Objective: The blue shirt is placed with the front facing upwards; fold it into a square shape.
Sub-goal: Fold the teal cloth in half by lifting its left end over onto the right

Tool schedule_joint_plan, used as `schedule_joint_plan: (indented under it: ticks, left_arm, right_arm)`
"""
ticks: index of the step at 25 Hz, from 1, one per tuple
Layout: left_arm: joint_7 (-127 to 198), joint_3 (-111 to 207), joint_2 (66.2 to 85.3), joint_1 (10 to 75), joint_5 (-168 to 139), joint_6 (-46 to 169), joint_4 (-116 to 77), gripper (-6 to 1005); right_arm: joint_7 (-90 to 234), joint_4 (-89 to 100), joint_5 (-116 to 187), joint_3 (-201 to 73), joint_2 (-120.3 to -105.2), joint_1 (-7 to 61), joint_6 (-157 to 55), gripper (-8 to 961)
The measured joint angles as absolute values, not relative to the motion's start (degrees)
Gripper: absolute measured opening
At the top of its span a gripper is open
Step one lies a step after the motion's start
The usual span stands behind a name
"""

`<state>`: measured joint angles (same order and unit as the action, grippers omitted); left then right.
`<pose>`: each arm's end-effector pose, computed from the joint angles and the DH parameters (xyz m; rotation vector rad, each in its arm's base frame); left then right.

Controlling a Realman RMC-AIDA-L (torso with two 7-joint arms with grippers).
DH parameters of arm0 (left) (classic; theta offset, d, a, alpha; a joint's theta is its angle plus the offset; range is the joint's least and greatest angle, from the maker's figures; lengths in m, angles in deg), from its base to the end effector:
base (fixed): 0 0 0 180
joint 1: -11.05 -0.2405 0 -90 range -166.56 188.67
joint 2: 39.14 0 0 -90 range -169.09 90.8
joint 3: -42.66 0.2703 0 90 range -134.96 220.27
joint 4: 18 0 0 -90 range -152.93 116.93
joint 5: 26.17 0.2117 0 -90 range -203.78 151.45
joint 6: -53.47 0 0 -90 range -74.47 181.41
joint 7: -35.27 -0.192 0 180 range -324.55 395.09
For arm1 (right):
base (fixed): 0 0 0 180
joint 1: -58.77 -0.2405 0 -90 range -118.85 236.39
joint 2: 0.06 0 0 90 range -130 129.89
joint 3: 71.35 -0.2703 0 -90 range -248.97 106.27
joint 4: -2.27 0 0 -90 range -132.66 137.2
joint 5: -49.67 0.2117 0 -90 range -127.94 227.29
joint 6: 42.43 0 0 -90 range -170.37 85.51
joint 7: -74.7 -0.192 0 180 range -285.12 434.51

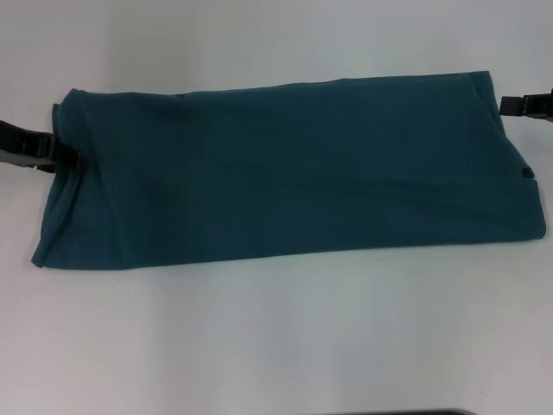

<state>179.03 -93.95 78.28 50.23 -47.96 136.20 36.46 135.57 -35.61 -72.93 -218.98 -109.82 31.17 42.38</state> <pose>-0.3140 0.4013 0.0010 -2.1820 -1.5399 0.2194 0.3404 0.3673 0.0326 -2.2288 1.5617 0.5867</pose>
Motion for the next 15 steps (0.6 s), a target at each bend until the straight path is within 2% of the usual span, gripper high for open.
schedule_joint_plan:
  ticks: [5, 13, 15]
  left_arm:
    - [179.1, -94.0, 78.34, 50.0, -47.9, 135.3, 35.7, 567]
    - [179.0, -93.7, 78.24, 49.8, -47.9, 134.2, 34.3, 793]
    - [178.9, -93.7, 78.3, 49.8, -47.9, 134.4, 34.3, 801]
  right_arm:
    - [135.6, -35.6, -72.9, -219.0, -109.82, 31.2, 42.4, 10]
    - [135.7, -35.6, -72.9, -218.9, -109.82, 31.3, 42.5, 10]
    - [135.7, -35.6, -72.9, -218.9, -109.82, 31.4, 42.6, 10]
